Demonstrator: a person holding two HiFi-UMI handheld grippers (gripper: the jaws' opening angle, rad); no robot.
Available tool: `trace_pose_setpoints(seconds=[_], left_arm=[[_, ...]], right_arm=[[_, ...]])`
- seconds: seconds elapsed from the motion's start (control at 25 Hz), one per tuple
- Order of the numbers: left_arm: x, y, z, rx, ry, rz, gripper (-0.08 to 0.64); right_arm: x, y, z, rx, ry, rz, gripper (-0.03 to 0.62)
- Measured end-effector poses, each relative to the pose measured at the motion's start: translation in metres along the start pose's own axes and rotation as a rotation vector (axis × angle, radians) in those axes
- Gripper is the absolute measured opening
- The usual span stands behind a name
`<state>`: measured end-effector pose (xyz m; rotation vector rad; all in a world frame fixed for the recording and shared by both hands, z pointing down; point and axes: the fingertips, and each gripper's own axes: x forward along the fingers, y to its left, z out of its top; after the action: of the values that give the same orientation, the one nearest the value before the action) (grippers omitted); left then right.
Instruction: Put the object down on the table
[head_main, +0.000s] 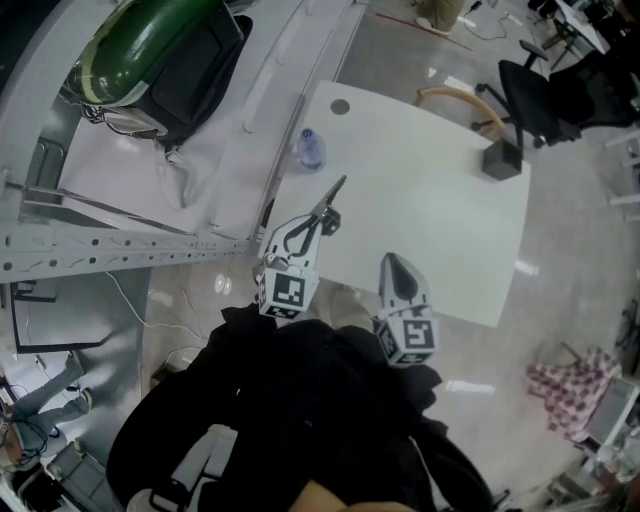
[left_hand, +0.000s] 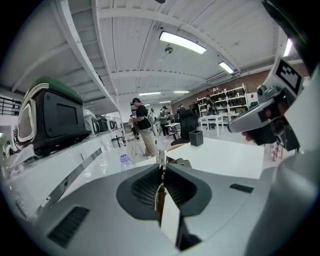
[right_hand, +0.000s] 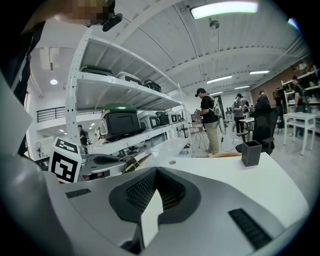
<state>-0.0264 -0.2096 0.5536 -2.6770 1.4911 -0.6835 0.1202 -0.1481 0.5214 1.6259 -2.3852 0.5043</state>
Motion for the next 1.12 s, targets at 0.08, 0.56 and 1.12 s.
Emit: trace_pose_setpoints(seconds=[0.08, 0.56, 1.12], left_arm=[[0.009, -0.001, -0.008, 0.017, 0.013, -0.001, 0.026], [0.057, -0.001, -0.042, 0.099, 0.103, -0.011, 0.026], [0.110, -0.008, -0.083, 0.153, 0.200, -0.037, 0.026]], right_arm=[[0.002, 0.001, -0.002, 0.015, 0.009, 0.012, 0.002], [0.016, -0.002, -0.006, 0.048, 0.039, 0.062, 0.002], [0.027, -0.021, -0.020, 0.016, 0.060, 0.069, 0.002]])
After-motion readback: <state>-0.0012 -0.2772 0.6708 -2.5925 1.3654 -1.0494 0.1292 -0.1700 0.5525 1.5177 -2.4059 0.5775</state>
